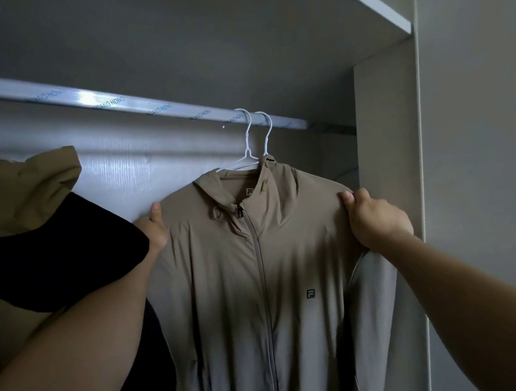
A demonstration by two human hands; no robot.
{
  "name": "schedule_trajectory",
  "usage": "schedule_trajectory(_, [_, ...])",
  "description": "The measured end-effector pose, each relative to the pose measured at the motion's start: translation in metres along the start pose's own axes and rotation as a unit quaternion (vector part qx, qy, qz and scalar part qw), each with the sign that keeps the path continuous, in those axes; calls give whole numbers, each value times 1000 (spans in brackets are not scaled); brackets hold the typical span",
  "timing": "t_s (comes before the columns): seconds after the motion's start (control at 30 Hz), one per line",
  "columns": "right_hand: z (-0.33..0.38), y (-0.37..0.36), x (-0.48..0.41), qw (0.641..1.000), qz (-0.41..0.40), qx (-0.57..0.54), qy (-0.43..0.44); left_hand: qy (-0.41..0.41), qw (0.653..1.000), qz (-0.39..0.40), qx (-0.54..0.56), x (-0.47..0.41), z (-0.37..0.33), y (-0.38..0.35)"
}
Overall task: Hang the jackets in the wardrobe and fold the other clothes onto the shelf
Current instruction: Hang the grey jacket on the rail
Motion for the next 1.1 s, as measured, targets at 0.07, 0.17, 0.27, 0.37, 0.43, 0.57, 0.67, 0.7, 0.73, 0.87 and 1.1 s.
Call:
schedule_trajectory(0.07, [-3,-4,3,1000,5,7,-5,-2,1000,-4,-7,-1,0,2])
schedule_trajectory(0.17, [7,-7,-2,1000,21,-8,-12,-17,999,6,-26,-3,-8,2])
schedule_trajectory(0.27, [19,-9,-11,997,46,-51,-21,9,999,5,-40,-3,-12,2])
schedule_trajectory(0.37, [26,-11,-16,995,67,-63,-23,14,998,-8,-56,5,-22,4])
schedule_trajectory(0.43, [34,-7,-16,997,57,-45,-9,-24,997,-36,-70,14,-38,10])
schedule_trajectory(0.57, [68,11,-19,999,6,-12,36,-103,991,-88,-8,18,-76,17])
schedule_trajectory(0.67, [104,18,-25,998,12,-16,65,-81,995,-16,59,9,-95,-8])
schedule_trajectory(0.7, [113,18,-30,997,20,-27,66,-62,995,6,77,7,-99,-18])
schedule_trajectory(0.73, [122,17,-35,997,33,-42,62,-40,994,21,97,5,-102,-28])
schedule_trajectory(0.87, [148,7,-61,989,104,-107,24,33,989,32,142,-6,-117,-52])
schedule_trajectory(1.1, [194,3,-89,953,223,-207,-3,89,963,63,246,-33,-145,-62])
Point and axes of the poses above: each hand's wrist, its own x-axis away from the middle knuckle, its own y-axis out of the back of the hand, z = x × y, the point moved 9 cm from there along -x, towards the middle knuckle, and after that the axes turned 5 degrees about x, right-handed, at the moved point
